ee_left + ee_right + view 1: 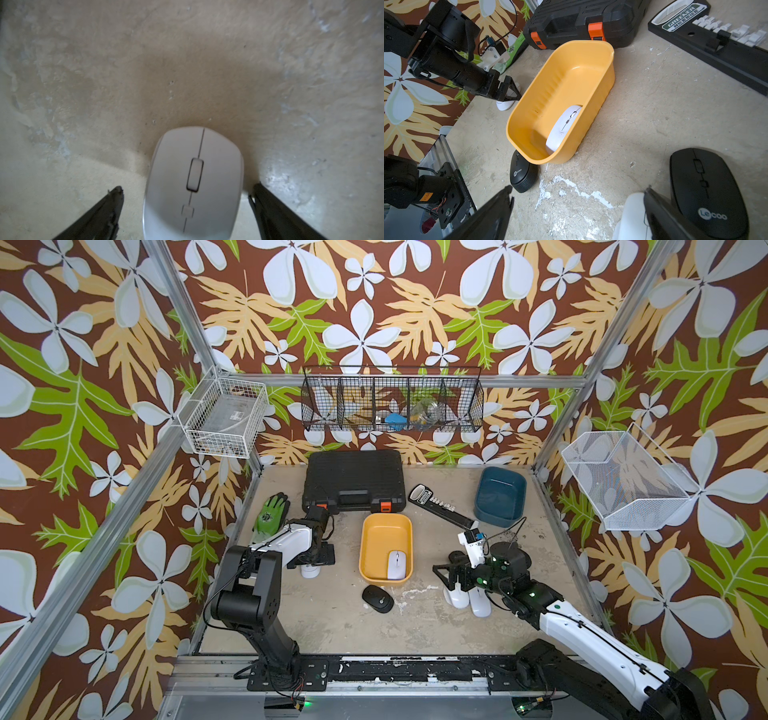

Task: Place the mice by color into the storage box
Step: Pick up the mouse from the center of the board, then place the mouse in the storage box.

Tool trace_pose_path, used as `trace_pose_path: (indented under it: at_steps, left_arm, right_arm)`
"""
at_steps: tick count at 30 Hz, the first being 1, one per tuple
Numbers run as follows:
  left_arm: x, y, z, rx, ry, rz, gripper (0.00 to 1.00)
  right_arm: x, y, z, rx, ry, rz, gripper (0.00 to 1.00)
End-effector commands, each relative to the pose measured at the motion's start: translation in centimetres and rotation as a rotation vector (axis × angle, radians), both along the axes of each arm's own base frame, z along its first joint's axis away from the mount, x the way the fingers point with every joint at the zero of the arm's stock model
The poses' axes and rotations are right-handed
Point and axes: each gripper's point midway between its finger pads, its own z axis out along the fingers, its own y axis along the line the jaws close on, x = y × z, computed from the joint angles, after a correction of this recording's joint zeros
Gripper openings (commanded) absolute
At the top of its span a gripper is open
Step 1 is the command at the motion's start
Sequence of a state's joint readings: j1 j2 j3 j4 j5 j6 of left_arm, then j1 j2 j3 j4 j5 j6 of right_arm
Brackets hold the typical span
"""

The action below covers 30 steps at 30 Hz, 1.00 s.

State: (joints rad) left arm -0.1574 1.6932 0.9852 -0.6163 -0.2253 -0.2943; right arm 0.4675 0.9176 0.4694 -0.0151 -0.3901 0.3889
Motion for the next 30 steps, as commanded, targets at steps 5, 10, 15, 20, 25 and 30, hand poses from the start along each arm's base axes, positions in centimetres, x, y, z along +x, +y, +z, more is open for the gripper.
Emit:
trace_pose_path:
  at_steps: [5,10,15,20,25,30]
  left_arm:
    - [-0.2,-0.8,-1.2,-0.052,0.015,-0.019,0.76]
    - [-0.7,-1.5,-0.7,-0.1,0.005,-0.026,0.69]
    - [-0.6,-3.2,1.6,-0.213,-0.048,-0.029,0.63]
    - [0.1,-5.2,6.4,-0.333,-0.164,-0.035,0.6]
    - [0.3,-10.0,11.5,-0.417,-0.254,-0.105,0.6]
    - [-0.6,-17.7,13.2,-0.457,-0.251,-0.213,0.61]
  right_arm:
    - [0.5,0.0,0.6,-0.001,-0.026,-0.005,1.0]
    - [0.5,0.1,0.7,0.006,-0.023,-0.008,0.99]
    - [0.6,-0.1,0.7,0.006,-0.02,-0.021,0.99]
    - [0.6,-0.4,0.7,0.004,-0.025,-0.039,0.99]
    - [0.7,-0.7,0.3,-0.011,-0.019,-0.057,0.99]
    - [0.8,-0.9,-0.1,-0.026,-0.002,-0.072,0.99]
